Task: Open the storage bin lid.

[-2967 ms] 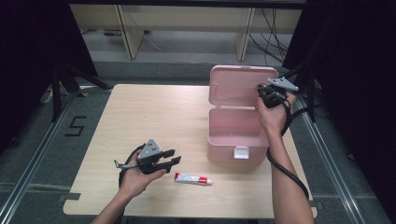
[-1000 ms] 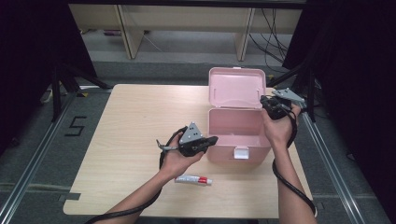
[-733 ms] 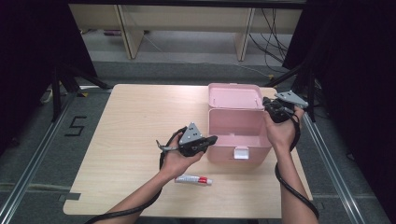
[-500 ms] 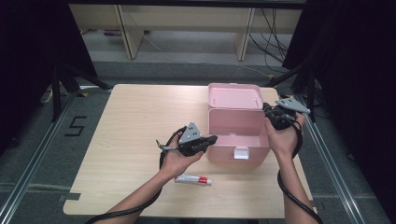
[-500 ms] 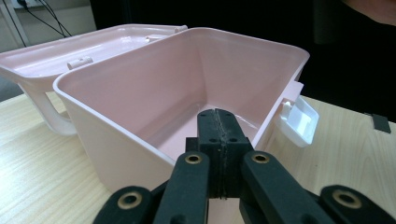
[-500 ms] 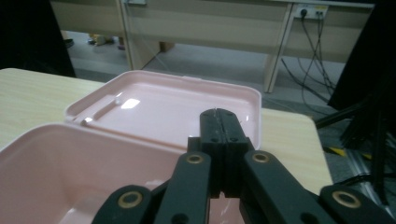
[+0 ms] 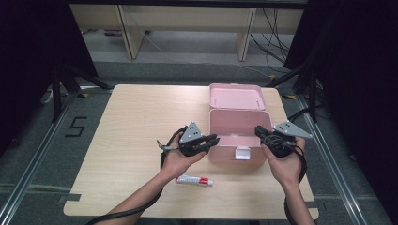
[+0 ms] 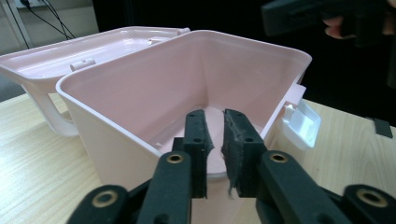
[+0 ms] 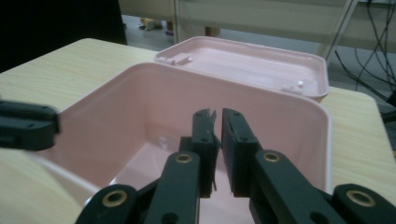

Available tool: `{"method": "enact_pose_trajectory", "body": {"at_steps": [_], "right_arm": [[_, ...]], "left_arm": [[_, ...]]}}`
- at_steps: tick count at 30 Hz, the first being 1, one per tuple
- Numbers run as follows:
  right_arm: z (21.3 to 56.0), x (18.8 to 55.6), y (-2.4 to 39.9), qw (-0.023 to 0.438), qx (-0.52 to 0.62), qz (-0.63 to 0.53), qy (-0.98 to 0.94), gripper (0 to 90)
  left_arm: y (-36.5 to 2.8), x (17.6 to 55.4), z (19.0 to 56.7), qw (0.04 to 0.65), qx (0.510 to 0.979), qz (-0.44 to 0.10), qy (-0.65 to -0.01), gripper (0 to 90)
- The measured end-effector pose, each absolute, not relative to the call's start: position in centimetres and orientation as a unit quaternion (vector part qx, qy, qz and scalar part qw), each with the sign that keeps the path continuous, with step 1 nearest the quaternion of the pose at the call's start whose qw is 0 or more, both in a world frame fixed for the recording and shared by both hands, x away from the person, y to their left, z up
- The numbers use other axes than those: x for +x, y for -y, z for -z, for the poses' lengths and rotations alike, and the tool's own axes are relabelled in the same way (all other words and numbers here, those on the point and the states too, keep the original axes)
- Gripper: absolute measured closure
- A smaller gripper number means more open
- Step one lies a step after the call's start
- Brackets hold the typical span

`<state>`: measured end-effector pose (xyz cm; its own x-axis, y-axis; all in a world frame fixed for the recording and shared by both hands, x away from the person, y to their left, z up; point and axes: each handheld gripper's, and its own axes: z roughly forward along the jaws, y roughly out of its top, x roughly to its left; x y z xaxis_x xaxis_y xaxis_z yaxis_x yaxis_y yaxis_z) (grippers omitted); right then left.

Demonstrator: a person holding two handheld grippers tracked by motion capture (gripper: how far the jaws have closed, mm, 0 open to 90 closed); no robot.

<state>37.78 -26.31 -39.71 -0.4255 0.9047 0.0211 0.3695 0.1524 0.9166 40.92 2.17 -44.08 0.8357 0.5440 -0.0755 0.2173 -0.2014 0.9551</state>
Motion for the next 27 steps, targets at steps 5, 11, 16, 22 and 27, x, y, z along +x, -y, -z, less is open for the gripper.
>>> {"method": "enact_pose_trajectory", "body": {"at_steps": [5,11,16,22,27], "right_arm": [[40.3,36.5,25.9,0.283,0.441,-0.467,-0.712,80.6],[41.1,35.5,25.5,0.283,0.426,-0.466,-0.722,79.5],[41.4,34.9,25.1,0.275,0.418,-0.462,-0.732,78.4],[41.7,34.2,23.8,0.254,0.387,-0.467,-0.753,75.4],[42.1,33.9,22.8,0.232,0.365,-0.473,-0.767,74.1]], "left_arm": [[-2.3,40.9,43.9,0.586,0.756,-0.150,-0.250,70.8],[-2.8,41.0,43.3,0.591,0.751,-0.153,-0.252,63.2],[-3.4,40.8,43.2,0.598,0.745,-0.152,-0.255,57.1],[-5.8,40.3,43.5,0.593,0.742,-0.160,-0.268,51.0],[-7.5,40.0,43.7,0.591,0.740,-0.165,-0.276,48.9]]}}
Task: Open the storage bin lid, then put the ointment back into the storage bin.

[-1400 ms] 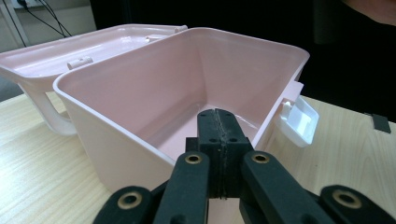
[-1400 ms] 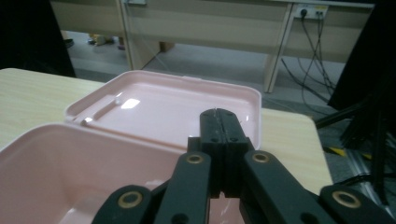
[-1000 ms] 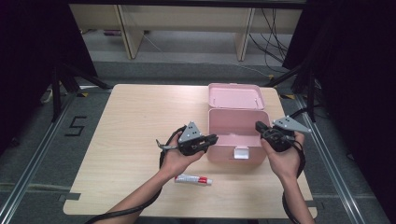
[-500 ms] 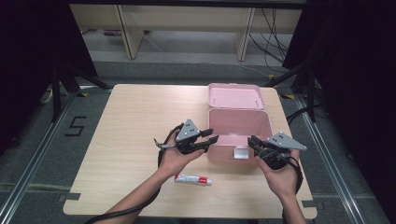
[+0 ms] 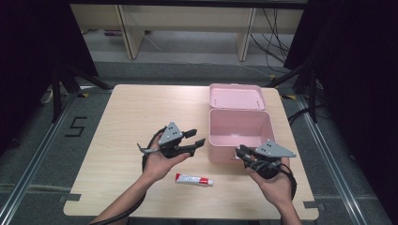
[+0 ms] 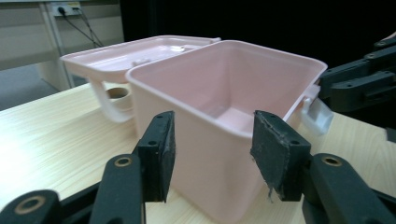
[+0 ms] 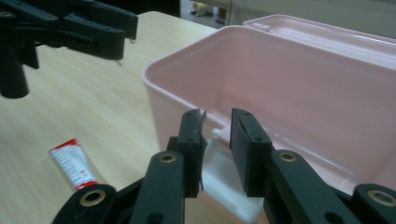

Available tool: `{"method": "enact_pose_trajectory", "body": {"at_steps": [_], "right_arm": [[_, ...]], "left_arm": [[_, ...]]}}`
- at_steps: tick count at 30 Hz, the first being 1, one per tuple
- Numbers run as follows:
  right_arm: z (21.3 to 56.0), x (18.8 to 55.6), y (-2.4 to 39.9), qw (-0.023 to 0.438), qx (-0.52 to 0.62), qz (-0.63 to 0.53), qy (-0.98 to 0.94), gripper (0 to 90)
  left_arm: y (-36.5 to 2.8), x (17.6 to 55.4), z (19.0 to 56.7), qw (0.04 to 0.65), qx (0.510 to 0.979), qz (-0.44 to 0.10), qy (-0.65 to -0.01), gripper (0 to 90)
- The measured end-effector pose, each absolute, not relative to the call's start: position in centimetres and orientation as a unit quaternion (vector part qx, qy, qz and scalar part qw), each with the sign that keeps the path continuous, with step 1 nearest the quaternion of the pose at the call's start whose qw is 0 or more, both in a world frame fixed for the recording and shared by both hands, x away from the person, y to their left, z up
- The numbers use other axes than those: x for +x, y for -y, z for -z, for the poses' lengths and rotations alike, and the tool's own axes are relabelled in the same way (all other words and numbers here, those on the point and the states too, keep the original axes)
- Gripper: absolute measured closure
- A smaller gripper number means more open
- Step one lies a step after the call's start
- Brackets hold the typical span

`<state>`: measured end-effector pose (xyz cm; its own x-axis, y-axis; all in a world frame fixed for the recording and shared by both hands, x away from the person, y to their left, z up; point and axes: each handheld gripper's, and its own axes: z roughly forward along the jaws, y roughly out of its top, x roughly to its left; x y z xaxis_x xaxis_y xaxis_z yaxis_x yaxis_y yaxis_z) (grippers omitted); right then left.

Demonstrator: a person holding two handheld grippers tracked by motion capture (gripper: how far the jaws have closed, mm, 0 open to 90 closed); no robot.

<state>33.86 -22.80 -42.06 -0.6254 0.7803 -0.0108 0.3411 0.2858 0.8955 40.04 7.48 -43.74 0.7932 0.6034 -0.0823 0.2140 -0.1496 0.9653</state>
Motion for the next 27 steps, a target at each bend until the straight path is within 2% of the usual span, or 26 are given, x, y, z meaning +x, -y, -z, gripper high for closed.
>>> {"method": "enact_pose_trajectory", "body": {"at_steps": [9,27], "right_arm": [[43.1,33.6,21.3,0.201,0.333,-0.462,-0.797,70.5],[45.1,34.4,19.0,0.140,0.282,-0.416,-0.853,67.0]], "left_arm": [[-10.7,39.8,44.3,0.587,0.732,-0.180,-0.294,46.0],[-11.9,39.3,44.3,0.574,0.738,-0.188,-0.300,45.4]]}}
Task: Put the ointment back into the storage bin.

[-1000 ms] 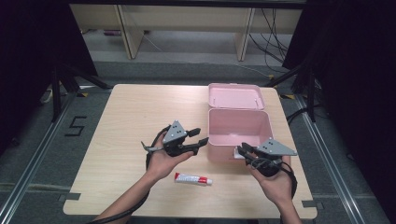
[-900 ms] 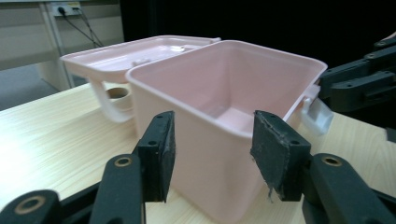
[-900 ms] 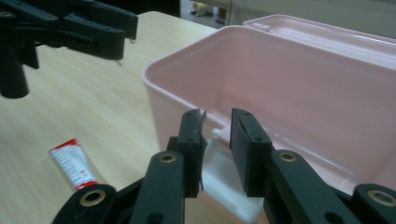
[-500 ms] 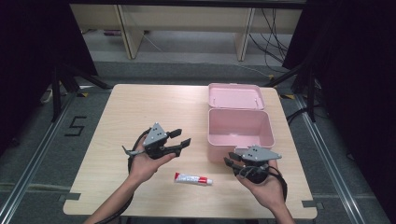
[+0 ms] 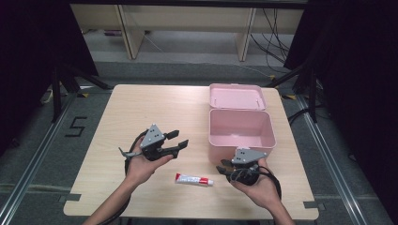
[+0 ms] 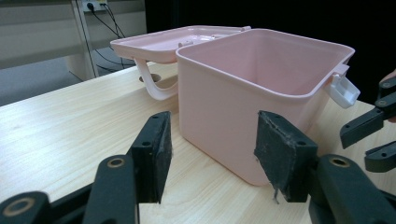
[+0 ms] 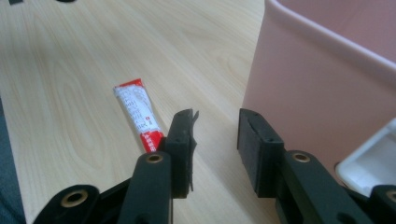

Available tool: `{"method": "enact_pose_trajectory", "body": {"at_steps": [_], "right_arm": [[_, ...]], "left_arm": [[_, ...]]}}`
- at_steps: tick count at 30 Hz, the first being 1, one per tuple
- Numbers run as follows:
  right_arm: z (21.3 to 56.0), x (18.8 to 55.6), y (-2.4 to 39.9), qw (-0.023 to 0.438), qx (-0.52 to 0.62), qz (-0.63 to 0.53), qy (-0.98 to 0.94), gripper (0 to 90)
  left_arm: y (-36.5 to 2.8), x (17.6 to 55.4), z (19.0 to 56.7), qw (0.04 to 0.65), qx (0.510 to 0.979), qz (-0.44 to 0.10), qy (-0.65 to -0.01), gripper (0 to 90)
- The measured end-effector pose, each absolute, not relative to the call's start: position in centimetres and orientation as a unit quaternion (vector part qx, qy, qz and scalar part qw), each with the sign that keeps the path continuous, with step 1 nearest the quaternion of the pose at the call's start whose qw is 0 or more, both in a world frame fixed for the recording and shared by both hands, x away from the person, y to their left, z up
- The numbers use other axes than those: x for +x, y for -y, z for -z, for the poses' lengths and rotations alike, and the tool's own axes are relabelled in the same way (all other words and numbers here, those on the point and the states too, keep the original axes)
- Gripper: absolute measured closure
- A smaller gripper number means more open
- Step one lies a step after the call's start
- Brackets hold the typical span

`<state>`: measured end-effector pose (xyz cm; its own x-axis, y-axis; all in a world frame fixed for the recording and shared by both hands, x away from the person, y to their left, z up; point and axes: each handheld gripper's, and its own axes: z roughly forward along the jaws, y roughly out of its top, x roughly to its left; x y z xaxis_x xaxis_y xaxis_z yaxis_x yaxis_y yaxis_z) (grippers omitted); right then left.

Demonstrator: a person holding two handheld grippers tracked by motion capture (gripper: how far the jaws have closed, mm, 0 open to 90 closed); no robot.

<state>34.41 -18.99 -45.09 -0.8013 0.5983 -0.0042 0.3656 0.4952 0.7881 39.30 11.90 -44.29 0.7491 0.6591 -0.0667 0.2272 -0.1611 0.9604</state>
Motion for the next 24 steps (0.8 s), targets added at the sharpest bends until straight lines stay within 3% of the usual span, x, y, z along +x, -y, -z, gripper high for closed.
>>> {"method": "enact_pose_trajectory", "body": {"at_steps": [24], "right_arm": [[45.6,36.7,14.2,0.054,0.195,-0.297,-0.933,69.2]], "left_arm": [[-13.4,38.9,44.3,0.569,0.738,-0.195,-0.307,45.4]]}}
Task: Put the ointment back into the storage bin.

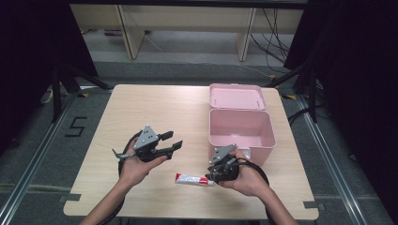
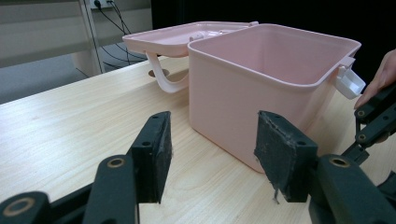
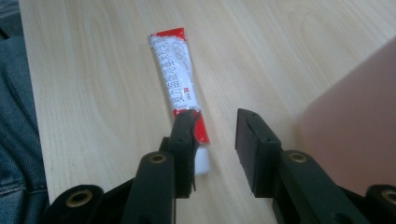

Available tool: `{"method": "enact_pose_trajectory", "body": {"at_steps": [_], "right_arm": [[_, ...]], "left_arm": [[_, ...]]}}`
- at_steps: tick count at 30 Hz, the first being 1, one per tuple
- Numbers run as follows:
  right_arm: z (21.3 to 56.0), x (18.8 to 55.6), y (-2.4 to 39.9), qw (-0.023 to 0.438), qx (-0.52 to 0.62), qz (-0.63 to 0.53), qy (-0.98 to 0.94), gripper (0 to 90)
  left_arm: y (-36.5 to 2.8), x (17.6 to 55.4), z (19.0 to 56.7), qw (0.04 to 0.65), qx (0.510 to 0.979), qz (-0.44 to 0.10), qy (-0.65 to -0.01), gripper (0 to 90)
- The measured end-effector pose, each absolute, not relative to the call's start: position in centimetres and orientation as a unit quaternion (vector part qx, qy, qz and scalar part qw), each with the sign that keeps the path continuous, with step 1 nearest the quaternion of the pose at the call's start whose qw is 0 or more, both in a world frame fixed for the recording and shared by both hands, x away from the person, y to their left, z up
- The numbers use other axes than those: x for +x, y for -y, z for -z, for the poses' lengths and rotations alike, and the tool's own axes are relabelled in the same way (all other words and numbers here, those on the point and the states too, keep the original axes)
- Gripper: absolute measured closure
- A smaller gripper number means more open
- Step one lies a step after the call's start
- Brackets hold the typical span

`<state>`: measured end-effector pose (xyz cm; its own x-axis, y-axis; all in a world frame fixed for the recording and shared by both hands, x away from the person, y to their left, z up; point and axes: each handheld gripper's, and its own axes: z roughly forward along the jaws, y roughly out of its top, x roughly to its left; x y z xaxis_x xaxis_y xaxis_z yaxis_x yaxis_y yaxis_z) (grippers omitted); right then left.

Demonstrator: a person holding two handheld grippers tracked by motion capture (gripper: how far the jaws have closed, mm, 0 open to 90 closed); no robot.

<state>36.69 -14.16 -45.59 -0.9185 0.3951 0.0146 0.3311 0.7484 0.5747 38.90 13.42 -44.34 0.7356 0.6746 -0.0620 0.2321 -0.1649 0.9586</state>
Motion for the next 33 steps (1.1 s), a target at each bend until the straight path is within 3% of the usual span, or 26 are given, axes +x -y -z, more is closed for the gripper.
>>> {"method": "enact_pose_trajectory", "body": {"at_steps": [15,33], "right_arm": [[46.5,37.5,11.7,0.016,0.166,-0.237,-0.957,67.0],[47.4,38.0,10.5,0.019,0.145,-0.189,-0.971,66.0]], "left_arm": [[-13.6,38.9,44.4,0.570,0.735,-0.195,-0.310,45.4],[-13.6,38.9,44.5,0.568,0.736,-0.195,-0.313,45.4]]}}
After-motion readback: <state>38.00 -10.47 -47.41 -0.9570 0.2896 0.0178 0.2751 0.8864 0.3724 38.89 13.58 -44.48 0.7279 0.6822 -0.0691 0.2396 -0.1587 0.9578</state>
